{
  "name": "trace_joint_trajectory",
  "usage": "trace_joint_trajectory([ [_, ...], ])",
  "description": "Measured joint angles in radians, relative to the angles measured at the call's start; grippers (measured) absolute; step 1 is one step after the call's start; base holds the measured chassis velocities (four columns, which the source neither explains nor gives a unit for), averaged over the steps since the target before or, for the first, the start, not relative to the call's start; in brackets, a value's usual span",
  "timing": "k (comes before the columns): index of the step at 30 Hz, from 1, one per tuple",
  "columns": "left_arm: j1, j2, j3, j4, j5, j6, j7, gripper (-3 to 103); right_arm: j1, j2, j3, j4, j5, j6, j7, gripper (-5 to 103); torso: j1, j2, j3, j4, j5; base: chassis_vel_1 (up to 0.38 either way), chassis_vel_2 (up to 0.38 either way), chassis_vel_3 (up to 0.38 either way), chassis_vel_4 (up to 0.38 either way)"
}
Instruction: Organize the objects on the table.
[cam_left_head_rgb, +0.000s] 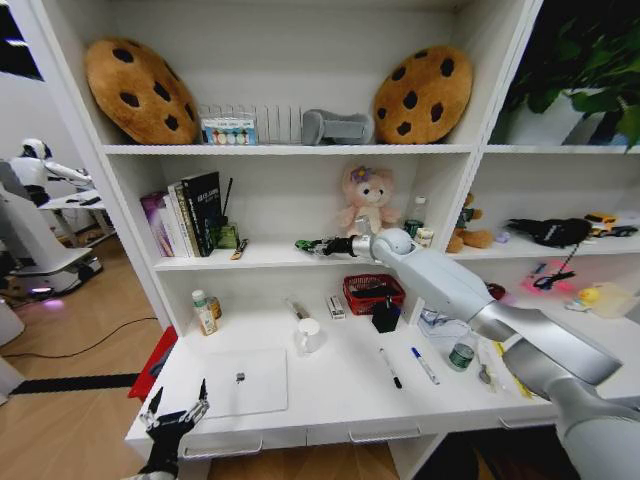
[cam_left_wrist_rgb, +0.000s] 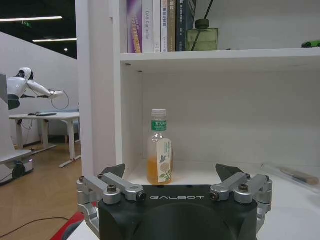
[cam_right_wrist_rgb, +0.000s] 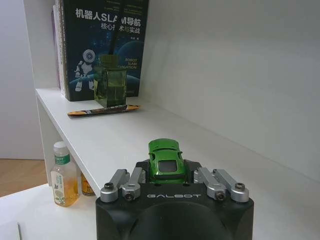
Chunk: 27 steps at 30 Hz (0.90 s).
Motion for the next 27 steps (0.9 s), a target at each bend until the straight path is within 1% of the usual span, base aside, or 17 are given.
trace_joint_trajectory([
  [1,0.002,-0.001,-0.002,-0.001,0.000,0.000,0.000,99,0.000,0.001,0.000,-0.003,-0.002,0.004,0.000,37,0.000,0.000,0.000,0.0000,0.0000,0.000,0.000,0.000,0.000],
  [2,0.002,-0.001,-0.002,-0.001,0.000,0.000,0.000,99,0.000,0.001,0.000,-0.003,-0.002,0.004,0.000,37,0.000,0.000,0.000,0.0000,0.0000,0.000,0.000,0.000,0.000],
  [3,0.003,-0.002,-0.004,-0.003,0.000,0.000,-0.001,99,-0.001,0.002,0.001,-0.004,-0.003,0.005,0.000,43,0.000,0.000,0.000,0.0000,0.0000,0.000,0.000,0.000,0.000],
  [4,0.003,-0.003,-0.005,-0.003,0.000,0.000,-0.002,99,-0.001,0.002,0.001,-0.005,-0.003,0.005,0.000,43,0.000,0.000,0.000,0.0000,0.0000,0.000,0.000,0.000,0.000],
  [5,0.004,-0.004,-0.008,-0.003,0.000,0.000,-0.002,99,-0.002,0.002,0.001,-0.005,-0.004,0.005,0.000,48,0.000,0.000,0.000,-0.0001,0.0000,0.000,0.000,0.000,0.000],
  [6,0.004,-0.004,-0.008,-0.003,0.000,0.000,-0.002,99,-0.002,0.002,0.001,-0.005,-0.004,0.005,0.000,48,0.000,0.000,0.000,-0.0001,0.0000,0.000,0.000,0.000,0.000],
  [10,0.005,-0.011,-0.017,-0.005,-0.002,-0.001,-0.007,99,-0.014,-0.001,0.012,-0.004,-0.021,0.014,0.000,71,0.000,0.000,0.000,-0.0001,0.0000,0.000,0.000,0.000,0.000],
  [11,0.005,-0.011,-0.017,-0.005,-0.002,-0.001,-0.007,99,-0.014,-0.001,0.012,-0.004,-0.021,0.014,0.000,71,0.000,0.000,0.000,-0.0001,0.0000,0.000,0.000,0.000,0.000],
  [13,0.005,-0.012,-0.020,-0.006,-0.002,-0.001,-0.011,99,-0.025,-0.002,0.033,-0.002,-0.021,0.026,-0.003,81,0.000,0.000,0.000,-0.0001,0.0001,0.000,0.000,0.000,0.000],
  [14,0.005,-0.013,-0.021,-0.007,-0.002,-0.001,-0.011,99,-0.032,0.000,0.053,0.000,-0.028,0.034,-0.003,81,0.000,0.000,0.000,-0.0001,0.0001,0.000,0.000,0.000,0.000],
  [15,0.006,-0.013,-0.022,-0.010,-0.002,-0.001,-0.011,99,-0.038,0.000,0.072,0.003,-0.037,0.044,-0.003,86,0.000,0.000,0.000,0.0000,0.0001,0.000,0.000,0.000,0.000],
  [16,0.006,-0.013,-0.022,-0.010,-0.002,-0.001,-0.011,99,-0.038,0.000,0.072,0.003,-0.037,0.044,-0.003,86,0.000,0.000,0.000,0.0000,0.0001,0.000,0.000,0.000,0.000],
  [19,0.013,-0.012,-0.023,-0.019,-0.002,-0.001,-0.012,99,-0.045,-0.018,0.110,0.039,-0.034,0.055,0.000,96,0.000,0.000,0.000,0.0003,0.0001,0.000,0.000,0.000,0.000],
  [21,0.018,-0.006,-0.026,-0.023,-0.003,0.000,-0.014,99,-0.070,-0.057,0.166,0.122,-0.011,0.055,0.040,100,0.000,0.000,0.000,-0.0002,0.0000,0.000,0.000,0.000,0.000],
  [22,0.018,-0.006,-0.026,-0.023,-0.003,0.000,-0.014,99,-0.070,-0.057,0.166,0.122,-0.011,0.055,0.040,100,0.000,0.000,0.000,-0.0002,0.0000,0.000,0.000,0.000,0.000],
  [24,0.021,0.004,-0.026,-0.027,-0.005,0.004,-0.016,99,-0.112,-0.101,0.217,0.226,0.016,0.048,0.101,100,0.000,0.000,0.000,0.0000,0.0002,0.000,0.000,0.000,0.000],
  [27,0.021,0.009,-0.026,-0.029,-0.006,0.008,-0.020,99,-0.138,-0.123,0.241,0.274,0.022,0.047,0.130,100,0.000,0.000,0.000,-0.0001,0.0000,0.000,0.000,0.000,0.000],
])
